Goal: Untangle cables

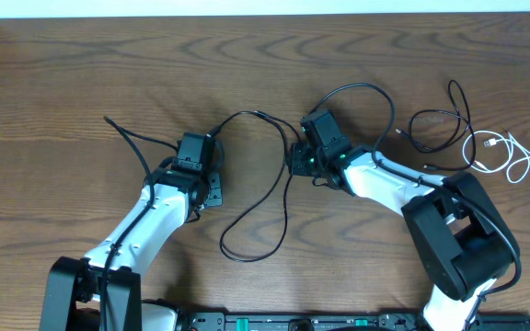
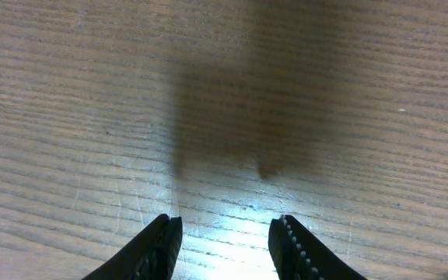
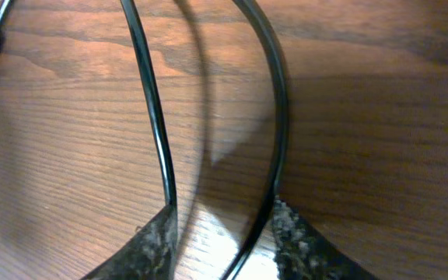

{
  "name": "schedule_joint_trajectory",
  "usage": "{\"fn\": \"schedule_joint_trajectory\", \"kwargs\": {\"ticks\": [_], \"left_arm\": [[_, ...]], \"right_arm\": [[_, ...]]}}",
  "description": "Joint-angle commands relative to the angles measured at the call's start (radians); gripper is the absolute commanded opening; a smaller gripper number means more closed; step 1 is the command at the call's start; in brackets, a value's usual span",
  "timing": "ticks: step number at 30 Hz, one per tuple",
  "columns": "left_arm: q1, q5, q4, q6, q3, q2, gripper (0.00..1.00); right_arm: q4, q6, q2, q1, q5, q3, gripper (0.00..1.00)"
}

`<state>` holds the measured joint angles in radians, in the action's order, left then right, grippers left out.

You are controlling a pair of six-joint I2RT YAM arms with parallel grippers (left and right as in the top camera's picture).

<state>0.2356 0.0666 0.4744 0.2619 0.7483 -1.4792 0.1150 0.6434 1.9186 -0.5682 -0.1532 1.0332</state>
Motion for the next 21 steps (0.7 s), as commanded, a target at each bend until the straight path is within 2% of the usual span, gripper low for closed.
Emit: {"fn": "schedule_joint_trajectory", "kwargs": {"ticks": [1, 15, 21], "left_arm": [[-0.006, 0.020, 0.003, 0.006, -0.007, -0.012, 0.43], [-0.006, 0.020, 0.003, 0.005, -0.007, -0.011, 0.43], [-0.006, 0.020, 0.004, 0.006, -0.007, -0.011, 0.43]], "right_arm": [[0.026, -0.005, 0.077, -0.023, 0.058, -0.052, 0.41], [-0.005, -0.005, 0.077, -0.108, 0.167, -0.052, 0.39], [-0.028, -0.011, 0.077, -0.161, 0.261, -0.052, 0.43]]}}
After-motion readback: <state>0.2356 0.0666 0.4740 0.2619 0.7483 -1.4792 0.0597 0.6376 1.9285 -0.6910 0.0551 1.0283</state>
